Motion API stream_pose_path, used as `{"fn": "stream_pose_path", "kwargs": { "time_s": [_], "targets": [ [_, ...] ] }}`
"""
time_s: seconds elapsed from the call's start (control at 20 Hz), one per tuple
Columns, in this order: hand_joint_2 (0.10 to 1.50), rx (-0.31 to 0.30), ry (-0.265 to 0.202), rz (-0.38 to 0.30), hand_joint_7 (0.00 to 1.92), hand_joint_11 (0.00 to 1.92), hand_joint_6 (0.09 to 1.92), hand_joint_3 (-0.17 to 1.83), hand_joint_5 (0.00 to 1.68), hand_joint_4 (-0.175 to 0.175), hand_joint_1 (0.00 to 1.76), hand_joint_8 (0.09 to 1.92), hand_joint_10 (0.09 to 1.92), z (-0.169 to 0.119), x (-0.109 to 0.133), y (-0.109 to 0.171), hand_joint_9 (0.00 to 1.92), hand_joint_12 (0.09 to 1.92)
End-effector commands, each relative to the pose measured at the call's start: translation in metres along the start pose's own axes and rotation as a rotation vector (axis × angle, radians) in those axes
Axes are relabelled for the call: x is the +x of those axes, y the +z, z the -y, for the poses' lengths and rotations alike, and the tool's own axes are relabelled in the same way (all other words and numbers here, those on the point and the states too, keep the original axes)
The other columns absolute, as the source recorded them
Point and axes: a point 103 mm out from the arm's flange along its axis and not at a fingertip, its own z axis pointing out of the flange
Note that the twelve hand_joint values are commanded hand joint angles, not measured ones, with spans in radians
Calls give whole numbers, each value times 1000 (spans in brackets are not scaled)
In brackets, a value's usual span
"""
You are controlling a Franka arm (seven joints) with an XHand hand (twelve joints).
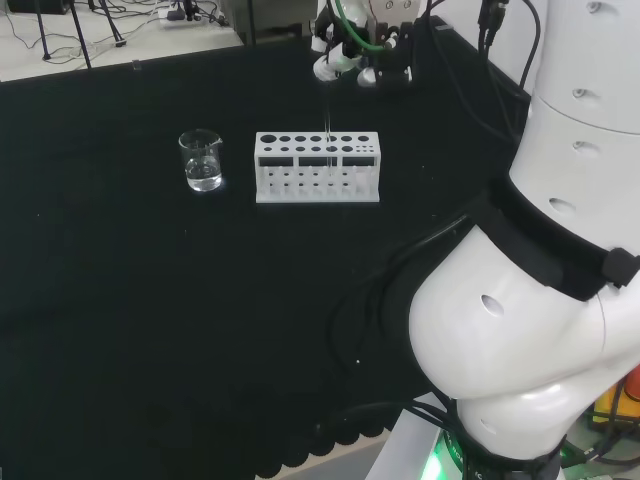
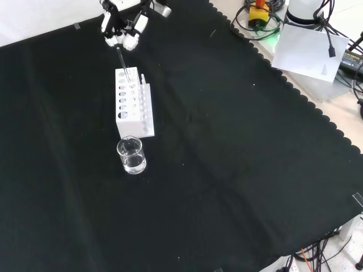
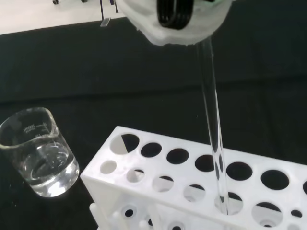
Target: Put the glass rod back on the white test tube rack.
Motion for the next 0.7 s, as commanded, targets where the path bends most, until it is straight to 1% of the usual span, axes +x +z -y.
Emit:
{"fn": "stream_pose_path", "kwargs": {
  "time_s": [0.05, 0.3, 0.45, 0.55, 0.7],
  "targets": [
    [879, -21, 7, 11, 1457, 1631, 905, -175, 820, -175, 1345, 87, 789, 5, -2, -7, 1919, 773],
    [877, -29, 21, 22, 1454, 1643, 912, -175, 813, -175, 1351, 87, 826, 11, -9, -17, 1920, 782],
    [876, -38, 19, 31, 1453, 1646, 912, -175, 813, -175, 1352, 87, 832, 15, -11, -23, 1920, 784],
    [876, -54, 28, 39, 1454, 1653, 911, -175, 815, -175, 1352, 87, 865, 19, -16, -29, 1920, 789],
    [876, -60, 38, 47, 1454, 1661, 909, -175, 816, -175, 1352, 87, 899, 21, -20, -34, 1920, 795]
  ]
}}
